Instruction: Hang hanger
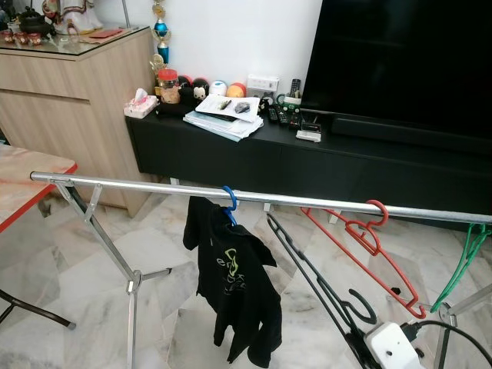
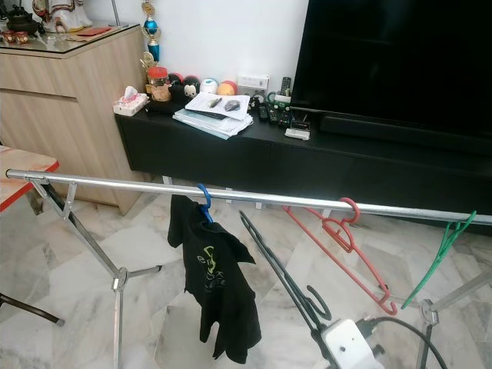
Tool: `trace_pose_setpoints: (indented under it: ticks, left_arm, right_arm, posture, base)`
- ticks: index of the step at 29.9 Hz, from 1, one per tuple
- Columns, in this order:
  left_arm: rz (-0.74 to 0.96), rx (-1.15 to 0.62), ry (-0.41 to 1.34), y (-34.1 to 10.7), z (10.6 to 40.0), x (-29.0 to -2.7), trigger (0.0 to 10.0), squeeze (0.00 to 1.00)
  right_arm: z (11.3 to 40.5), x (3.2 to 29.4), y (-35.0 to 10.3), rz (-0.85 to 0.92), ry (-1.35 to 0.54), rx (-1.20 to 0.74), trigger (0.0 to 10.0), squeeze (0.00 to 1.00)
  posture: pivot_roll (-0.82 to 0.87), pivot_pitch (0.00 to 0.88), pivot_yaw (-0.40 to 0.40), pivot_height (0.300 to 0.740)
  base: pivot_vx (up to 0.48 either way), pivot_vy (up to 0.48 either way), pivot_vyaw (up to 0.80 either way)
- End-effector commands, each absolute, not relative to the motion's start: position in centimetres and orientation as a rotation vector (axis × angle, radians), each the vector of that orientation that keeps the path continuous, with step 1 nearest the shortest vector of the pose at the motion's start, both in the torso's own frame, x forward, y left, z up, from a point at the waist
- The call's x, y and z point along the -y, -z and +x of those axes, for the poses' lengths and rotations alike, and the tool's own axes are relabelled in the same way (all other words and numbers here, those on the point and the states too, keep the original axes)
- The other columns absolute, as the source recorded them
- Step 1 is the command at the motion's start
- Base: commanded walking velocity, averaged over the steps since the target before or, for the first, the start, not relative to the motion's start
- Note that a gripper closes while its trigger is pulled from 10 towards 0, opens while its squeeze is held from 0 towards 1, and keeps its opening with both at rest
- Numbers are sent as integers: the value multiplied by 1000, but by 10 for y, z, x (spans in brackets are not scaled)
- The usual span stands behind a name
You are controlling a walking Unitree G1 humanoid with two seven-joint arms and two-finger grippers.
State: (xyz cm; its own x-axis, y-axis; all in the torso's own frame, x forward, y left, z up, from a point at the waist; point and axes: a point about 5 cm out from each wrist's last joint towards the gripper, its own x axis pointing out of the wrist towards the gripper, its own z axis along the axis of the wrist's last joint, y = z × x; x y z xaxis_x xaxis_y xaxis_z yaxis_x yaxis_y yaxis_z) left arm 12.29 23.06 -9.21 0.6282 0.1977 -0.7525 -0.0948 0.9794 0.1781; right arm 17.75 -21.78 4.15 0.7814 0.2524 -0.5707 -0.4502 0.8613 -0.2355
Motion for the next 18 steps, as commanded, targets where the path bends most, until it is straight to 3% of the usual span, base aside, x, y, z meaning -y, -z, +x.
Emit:
trace_pose_setpoints:
  ticks: [1, 5, 9, 18]
  left_arm:
    - [142, -891, -156, 93, 120, -232, 10000, 0]
    - [141, -890, -156, 93, 121, -232, 10000, 0]
    - [140, -898, -154, 93, 120, -232, 10000, 0]
    - [138, -898, -160, 93, 121, -233, 10000, 0]
  right_arm:
    - [177, 222, -36, -358, -341, -615, 10000, 0]
    - [183, 222, -33, -265, -252, -633, 10000, 0]
    - [207, 208, -28, -128, -181, -632, 10000, 0]
    - [253, 180, -26, -6, -126, -603, 10000, 0]
  posture:
    - [25, 13, -40, 740]
    - [27, 12, -38, 740]
    - [36, 9, -39, 740]
    - [64, 6, -37, 740]
  base:
    - [0, 0, 0]
    - [0, 0, 0]
    - [0, 0, 0]
    - [0, 0, 0]
